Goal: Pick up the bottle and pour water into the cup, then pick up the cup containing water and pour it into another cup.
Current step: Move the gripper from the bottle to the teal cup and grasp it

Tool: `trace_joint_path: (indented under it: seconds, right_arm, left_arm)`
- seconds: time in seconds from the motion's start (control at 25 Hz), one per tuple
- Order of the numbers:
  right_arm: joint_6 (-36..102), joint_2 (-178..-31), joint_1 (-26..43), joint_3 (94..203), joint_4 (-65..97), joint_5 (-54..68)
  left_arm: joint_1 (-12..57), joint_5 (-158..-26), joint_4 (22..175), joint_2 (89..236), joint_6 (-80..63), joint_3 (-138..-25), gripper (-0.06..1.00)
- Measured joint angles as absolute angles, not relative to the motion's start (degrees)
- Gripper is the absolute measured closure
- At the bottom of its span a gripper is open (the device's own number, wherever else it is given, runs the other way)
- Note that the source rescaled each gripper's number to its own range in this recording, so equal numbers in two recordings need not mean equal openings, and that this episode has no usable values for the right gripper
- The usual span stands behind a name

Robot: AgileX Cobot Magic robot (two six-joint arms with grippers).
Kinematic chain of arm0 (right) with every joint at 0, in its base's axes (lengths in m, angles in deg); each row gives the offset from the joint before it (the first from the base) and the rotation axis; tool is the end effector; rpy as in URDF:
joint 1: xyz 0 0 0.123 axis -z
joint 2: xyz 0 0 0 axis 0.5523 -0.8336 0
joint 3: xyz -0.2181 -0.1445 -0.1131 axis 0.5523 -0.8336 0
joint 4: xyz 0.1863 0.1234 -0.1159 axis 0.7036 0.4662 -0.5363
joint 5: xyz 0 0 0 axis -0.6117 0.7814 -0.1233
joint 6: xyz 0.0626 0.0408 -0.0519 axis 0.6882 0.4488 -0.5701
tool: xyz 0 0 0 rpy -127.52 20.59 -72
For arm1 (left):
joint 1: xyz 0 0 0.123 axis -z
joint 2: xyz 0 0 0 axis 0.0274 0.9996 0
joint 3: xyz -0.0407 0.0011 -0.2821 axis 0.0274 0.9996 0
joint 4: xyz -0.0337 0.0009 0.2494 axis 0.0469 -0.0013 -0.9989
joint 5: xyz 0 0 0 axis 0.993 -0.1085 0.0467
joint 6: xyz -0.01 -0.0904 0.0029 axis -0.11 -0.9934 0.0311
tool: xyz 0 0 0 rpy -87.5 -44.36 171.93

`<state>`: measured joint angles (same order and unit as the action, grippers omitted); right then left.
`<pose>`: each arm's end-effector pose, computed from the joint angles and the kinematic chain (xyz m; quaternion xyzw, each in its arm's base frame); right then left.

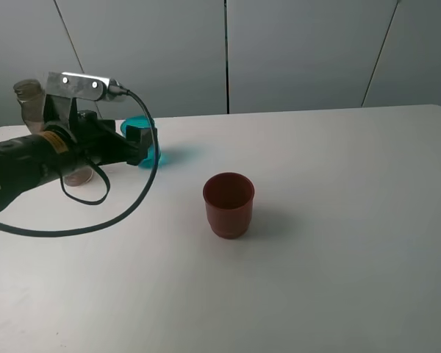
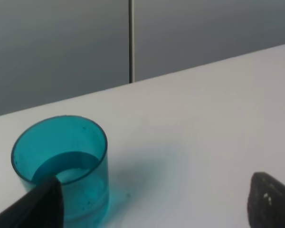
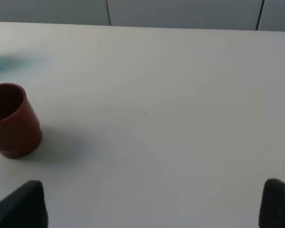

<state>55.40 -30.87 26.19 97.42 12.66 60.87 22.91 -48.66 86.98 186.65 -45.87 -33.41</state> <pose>-0.0087 0.0049 0.2749 -0.0622 0.8592 0.0667 0.5034 0.2740 -0.1230 0.1580 0.1402 0.8132 -0.1327 0.5490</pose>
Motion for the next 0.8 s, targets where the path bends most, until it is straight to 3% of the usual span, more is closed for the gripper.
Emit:
trace_joint_path:
  seconds: [0.8]
  right_arm:
    - [55.4,-30.87,26.19,97.42,12.66,60.87]
  left_arm:
    - [22.91,-35.51,94.92,199.96,-45.76,-33.03,-0.03]
